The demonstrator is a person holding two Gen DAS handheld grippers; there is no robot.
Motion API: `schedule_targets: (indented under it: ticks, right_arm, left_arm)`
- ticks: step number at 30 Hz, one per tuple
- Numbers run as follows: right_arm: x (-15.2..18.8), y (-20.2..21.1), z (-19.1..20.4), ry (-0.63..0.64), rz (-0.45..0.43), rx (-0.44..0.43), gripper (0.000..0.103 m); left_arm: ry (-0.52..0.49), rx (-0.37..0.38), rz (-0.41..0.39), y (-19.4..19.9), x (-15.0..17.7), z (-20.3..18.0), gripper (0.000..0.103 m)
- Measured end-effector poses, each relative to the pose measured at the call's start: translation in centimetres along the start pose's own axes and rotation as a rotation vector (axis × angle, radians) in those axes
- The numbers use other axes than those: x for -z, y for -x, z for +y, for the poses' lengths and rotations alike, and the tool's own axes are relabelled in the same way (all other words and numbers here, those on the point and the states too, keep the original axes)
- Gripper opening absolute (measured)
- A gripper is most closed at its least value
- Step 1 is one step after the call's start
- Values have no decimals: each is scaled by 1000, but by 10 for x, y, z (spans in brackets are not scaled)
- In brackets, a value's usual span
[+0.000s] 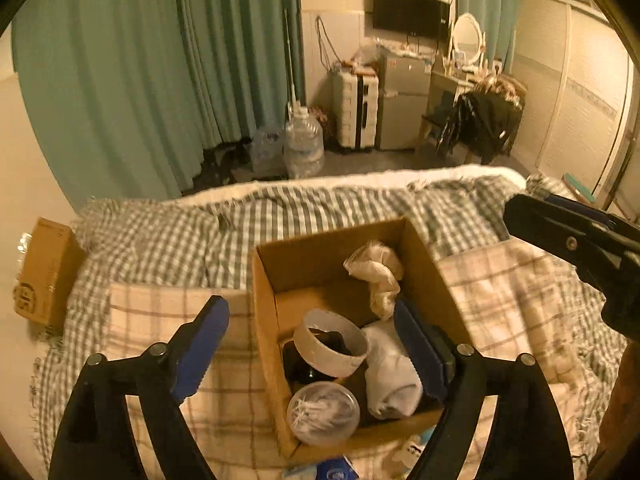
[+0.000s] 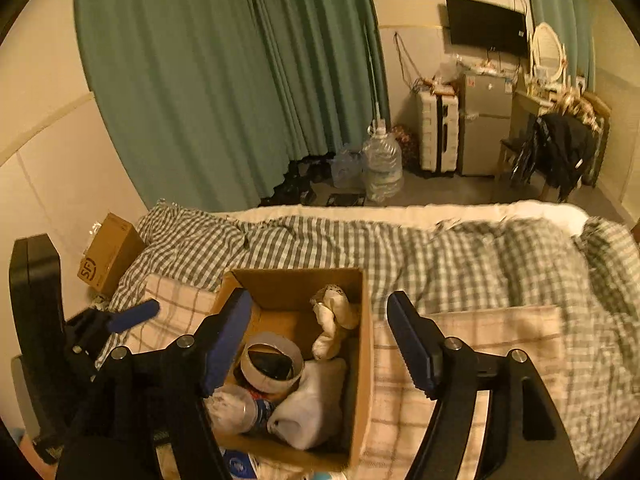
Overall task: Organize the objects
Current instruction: 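Lower the tape roll and plastic bag into the box and open both tools, then grasp the blue tissue pack with the left tool while the right tool grasps the plush toy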
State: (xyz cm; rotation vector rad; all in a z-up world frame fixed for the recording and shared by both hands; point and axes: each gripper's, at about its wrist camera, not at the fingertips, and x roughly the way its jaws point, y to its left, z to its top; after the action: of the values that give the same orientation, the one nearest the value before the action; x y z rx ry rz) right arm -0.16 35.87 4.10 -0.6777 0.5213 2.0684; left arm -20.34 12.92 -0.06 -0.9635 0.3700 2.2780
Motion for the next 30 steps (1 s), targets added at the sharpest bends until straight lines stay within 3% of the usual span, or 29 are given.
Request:
schedule_targets:
  ticks: [3,9,16,23,30]
  right_arm:
    - [-2,39,7,27,-30,21,74]
    - [10,115,32,88,-101,98,89]
    - [40,164,53,97,-145,102,101]
    - [78,153,57,70,-83,88,101]
    - [126,90,47,71,38,127,101]
  left_arm:
    - [9,2,-52,34,-1,2,99]
    - [19,17,-132,108,14,6,103]
    - [60,23,-166,150,47,21,103]
    - [141,9,-143,140,86,44,103]
    - [162,-34,-35,77,139,50,103]
